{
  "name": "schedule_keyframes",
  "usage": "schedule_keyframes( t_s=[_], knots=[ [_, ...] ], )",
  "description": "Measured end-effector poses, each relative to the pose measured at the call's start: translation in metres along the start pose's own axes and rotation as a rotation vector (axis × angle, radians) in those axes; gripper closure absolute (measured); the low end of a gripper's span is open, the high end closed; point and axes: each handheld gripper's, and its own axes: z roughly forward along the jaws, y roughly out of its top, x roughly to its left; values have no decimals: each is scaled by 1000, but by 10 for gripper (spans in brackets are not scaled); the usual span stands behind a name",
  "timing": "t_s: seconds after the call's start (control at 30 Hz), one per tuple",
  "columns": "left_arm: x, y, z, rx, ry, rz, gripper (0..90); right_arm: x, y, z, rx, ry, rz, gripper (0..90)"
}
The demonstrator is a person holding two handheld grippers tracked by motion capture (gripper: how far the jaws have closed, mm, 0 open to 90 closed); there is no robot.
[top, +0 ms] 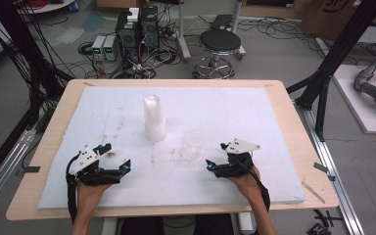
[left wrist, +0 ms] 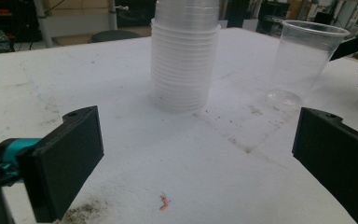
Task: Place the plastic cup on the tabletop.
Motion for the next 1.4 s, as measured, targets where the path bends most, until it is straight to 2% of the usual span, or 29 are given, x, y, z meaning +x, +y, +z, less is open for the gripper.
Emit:
schedule_keyframes(
  t_s=[0.03, 0.07, 0.1, 0.17, 0.23, 0.27, 0.3, 0.47, 0.6, 0.83, 1.0, 1.2, 1.4],
  knots=[
    [0, 0, 0, -2, 1, 1, 17, -2, -9, -6, -35, -8, 23, 185],
    [0, 0, 0, -2, 1, 1, 17, -2, -9, -6, -35, -8, 23, 185],
    [0, 0, -1, -5, 4, 5, 17, -4, -17, -10, -59, -24, 44, 185],
    [0, 0, -1, -8, 4, 4, 17, -7, -24, -14, -72, -49, 53, 185],
    [0, 0, -1, -11, 4, 2, 17, -9, -26, -18, -98, -63, 83, 185],
    [0, 0, -1, -11, 4, 2, 17, -9, -26, -18, -98, -63, 83, 185],
    [0, -1, -1, -14, 6, -5, 17, -10, -27, -20, -119, -92, 85, 185],
    [1, -1, -2, -22, 5, -8, 17, -12, -29, -21, -131, -99, 110, 186],
    [0, -1, -3, -31, 9, -1, 17, -11, -30, -24, -160, -112, 102, 186],
    [0, -2, -4, -45, 9, -6, 17, -9, -31, -25, -179, -115, 90, 186],
    [0, -2, -4, -42, 8, 5, 17, -9, -32, -27, -186, -113, 92, 186],
    [1, -2, -5, -45, 2, -6, 17, -9, -32, -26, -172, -107, 97, 185],
    [1, -2, -5, -54, 5, 0, 17, -9, -32, -26, -177, -114, 78, 186]
  ],
)
